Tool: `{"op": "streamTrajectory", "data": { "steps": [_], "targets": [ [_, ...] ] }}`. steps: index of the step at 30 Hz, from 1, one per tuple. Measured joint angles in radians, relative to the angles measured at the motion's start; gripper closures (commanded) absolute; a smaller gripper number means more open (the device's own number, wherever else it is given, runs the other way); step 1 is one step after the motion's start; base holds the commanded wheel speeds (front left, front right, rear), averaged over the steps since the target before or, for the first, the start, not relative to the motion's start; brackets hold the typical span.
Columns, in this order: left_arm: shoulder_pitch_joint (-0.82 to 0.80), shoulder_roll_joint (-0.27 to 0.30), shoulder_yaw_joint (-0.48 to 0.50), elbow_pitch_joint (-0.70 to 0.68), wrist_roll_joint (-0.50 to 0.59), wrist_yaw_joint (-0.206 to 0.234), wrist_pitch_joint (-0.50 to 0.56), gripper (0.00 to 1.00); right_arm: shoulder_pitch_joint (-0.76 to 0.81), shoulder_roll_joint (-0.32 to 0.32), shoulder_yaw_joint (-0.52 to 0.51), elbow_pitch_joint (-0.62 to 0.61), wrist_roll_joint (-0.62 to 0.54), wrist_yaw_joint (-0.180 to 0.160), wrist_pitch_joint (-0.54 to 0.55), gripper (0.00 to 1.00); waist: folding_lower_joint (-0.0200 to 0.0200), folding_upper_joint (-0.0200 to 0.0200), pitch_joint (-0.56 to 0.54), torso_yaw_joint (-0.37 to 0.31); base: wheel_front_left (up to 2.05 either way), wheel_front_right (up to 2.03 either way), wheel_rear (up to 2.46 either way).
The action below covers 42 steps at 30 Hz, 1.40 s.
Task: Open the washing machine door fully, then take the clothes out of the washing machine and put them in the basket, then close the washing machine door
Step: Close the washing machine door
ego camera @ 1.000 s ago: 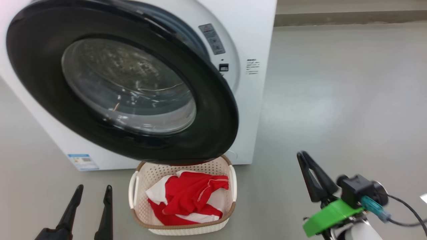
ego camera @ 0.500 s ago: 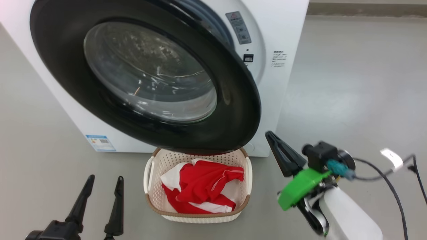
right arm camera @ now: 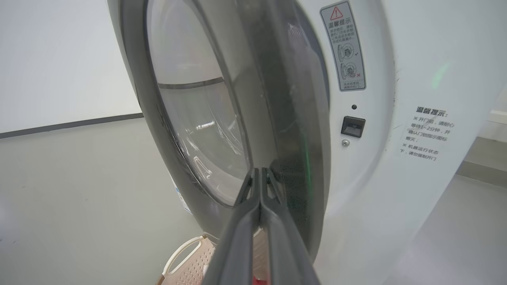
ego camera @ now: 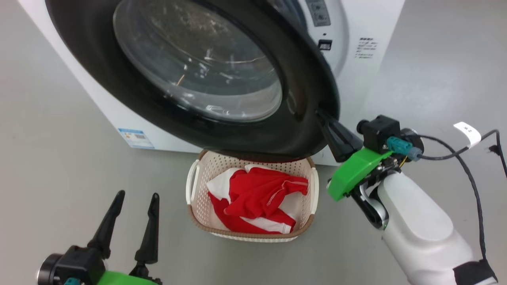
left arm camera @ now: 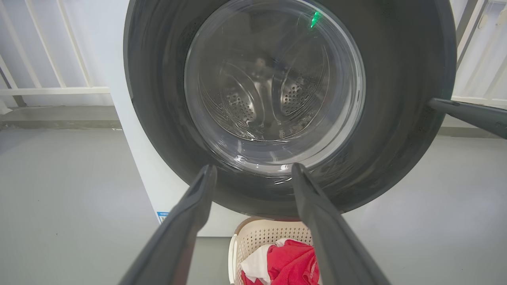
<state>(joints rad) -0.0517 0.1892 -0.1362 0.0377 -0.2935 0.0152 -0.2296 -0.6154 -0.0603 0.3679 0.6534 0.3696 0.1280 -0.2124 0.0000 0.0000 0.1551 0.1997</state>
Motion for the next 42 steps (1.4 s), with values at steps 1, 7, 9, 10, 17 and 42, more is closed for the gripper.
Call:
{"op": "streamTrajectory", "data": {
  "steps": [1,7,9,10,17,42],
  "targets": [
    [-0.009,-0.002,-0.002,0.004,0.000,-0.005,0.000,0.00,-0.013,-0.001,0.000,0.008,0.000,0.000,-0.004,1.00,0.0000,0.0000,0.009,0.005,0.00,0.00,0.00],
    [-0.040,-0.009,-0.015,0.014,0.000,-0.014,-0.002,0.00,-0.081,-0.001,-0.006,0.048,0.000,0.001,-0.024,1.00,0.0000,0.0000,0.054,0.037,0.00,0.00,0.00],
    [-0.044,-0.009,-0.018,0.018,0.000,-0.016,-0.003,0.00,-0.101,-0.001,-0.010,0.058,0.000,0.001,-0.027,1.00,0.0000,0.0000,0.067,0.046,0.00,0.00,0.00],
    [-0.051,-0.010,-0.019,0.021,0.000,-0.016,-0.003,0.00,-0.110,-0.001,-0.014,0.063,0.000,0.001,-0.027,1.00,0.0000,0.0000,0.072,0.050,0.00,0.00,0.00],
    [-0.077,-0.008,-0.030,0.033,0.004,-0.017,-0.010,0.00,-0.155,-0.002,-0.057,0.081,0.010,0.001,-0.036,1.00,0.0000,0.0000,0.094,0.069,0.00,0.00,0.00],
    [-0.158,-0.026,-0.048,0.063,0.003,-0.033,-0.020,0.00,-0.334,0.010,-0.162,0.102,0.009,0.016,-0.043,1.00,0.0000,0.0000,0.202,0.075,0.00,0.00,0.00]
  ]
}}
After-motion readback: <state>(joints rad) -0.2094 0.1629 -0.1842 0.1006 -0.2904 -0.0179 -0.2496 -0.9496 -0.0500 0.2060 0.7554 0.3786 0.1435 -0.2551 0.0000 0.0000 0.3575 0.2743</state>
